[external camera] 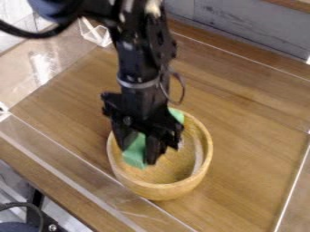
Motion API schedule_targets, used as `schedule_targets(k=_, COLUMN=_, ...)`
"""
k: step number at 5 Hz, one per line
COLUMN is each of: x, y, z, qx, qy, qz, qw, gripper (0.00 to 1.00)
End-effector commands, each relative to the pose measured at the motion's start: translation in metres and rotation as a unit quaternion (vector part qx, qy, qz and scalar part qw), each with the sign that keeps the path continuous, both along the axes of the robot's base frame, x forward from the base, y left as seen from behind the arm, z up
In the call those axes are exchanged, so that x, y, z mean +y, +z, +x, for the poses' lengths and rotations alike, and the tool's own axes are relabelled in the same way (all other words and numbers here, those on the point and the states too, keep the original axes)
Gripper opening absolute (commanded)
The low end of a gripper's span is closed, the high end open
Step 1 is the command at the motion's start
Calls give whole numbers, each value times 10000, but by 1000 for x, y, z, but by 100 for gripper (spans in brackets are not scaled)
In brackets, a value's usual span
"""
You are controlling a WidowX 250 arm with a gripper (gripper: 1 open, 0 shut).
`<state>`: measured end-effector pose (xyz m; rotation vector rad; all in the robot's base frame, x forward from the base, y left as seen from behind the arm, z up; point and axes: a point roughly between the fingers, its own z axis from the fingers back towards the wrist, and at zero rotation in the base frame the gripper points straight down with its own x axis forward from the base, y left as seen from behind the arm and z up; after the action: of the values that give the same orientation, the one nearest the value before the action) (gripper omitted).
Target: Remove the green block from inside the brown bowl and put it on the table
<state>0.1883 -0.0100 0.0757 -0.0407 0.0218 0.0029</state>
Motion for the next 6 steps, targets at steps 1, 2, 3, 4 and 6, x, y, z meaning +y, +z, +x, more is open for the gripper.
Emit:
schedule_targets(k=1, x=4, y=53, z=11, qx=-487, qy=3, qz=-69, qw=9988, gripper=0)
schedule_targets(k=2, x=15, y=88, z=19, qx=-651, qy=61, qz=-133, qw=9978, gripper=0)
schedule_targets(k=3, x=44, y=102, z=40, qx=-732, qy=444, qz=-139, qw=9962, gripper=0)
schedule_targets(k=4, x=56, y=108, z=45, qx=-785, qy=499, qz=-116, qw=9956, gripper=0)
schedule_targets(k=6, x=48, y=88, z=32, qx=-762, qy=201, qz=2, qw=9969, gripper=0)
